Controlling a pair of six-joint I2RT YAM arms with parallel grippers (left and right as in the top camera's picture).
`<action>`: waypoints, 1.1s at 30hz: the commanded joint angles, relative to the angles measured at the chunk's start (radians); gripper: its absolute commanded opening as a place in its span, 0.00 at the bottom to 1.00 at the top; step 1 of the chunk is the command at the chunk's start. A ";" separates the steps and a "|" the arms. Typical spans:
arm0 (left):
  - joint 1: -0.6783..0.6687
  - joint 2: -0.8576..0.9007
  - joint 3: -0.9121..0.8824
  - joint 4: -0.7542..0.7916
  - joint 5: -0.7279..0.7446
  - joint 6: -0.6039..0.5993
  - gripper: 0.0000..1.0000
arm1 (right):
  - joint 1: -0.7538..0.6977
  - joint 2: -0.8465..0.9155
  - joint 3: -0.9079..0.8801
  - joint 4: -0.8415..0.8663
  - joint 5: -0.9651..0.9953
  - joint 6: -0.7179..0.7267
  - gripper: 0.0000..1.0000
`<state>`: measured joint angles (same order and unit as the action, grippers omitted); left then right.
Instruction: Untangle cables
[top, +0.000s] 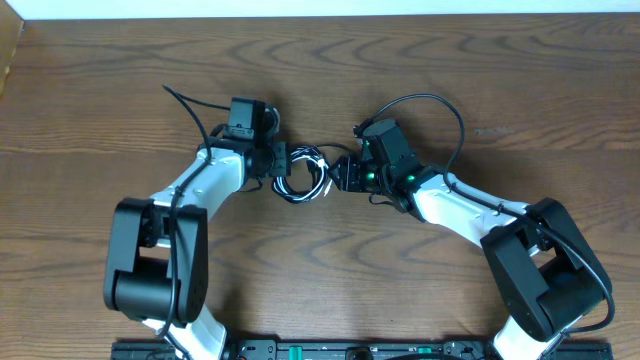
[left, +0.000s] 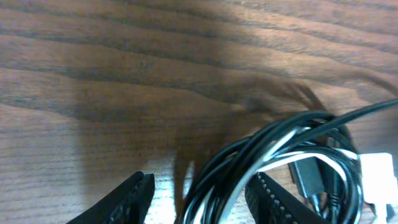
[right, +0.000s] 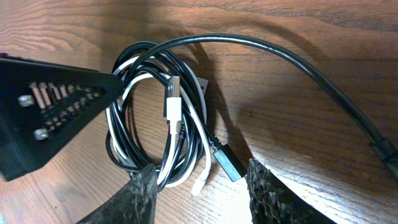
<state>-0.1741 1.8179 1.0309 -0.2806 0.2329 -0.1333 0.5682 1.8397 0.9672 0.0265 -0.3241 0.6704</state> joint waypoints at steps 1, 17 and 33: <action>-0.002 0.022 0.001 0.010 -0.014 0.009 0.53 | 0.009 0.006 0.015 0.000 0.008 0.010 0.43; 0.006 0.024 0.002 -0.085 -0.370 -0.362 0.13 | 0.009 0.006 0.015 0.000 0.010 0.009 0.39; 0.006 -0.096 0.011 -0.115 -0.277 -0.305 0.46 | 0.009 0.006 0.015 -0.016 0.019 0.009 0.40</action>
<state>-0.1696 1.7611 1.0321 -0.3935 -0.0475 -0.4587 0.5682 1.8397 0.9672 0.0154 -0.3199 0.6708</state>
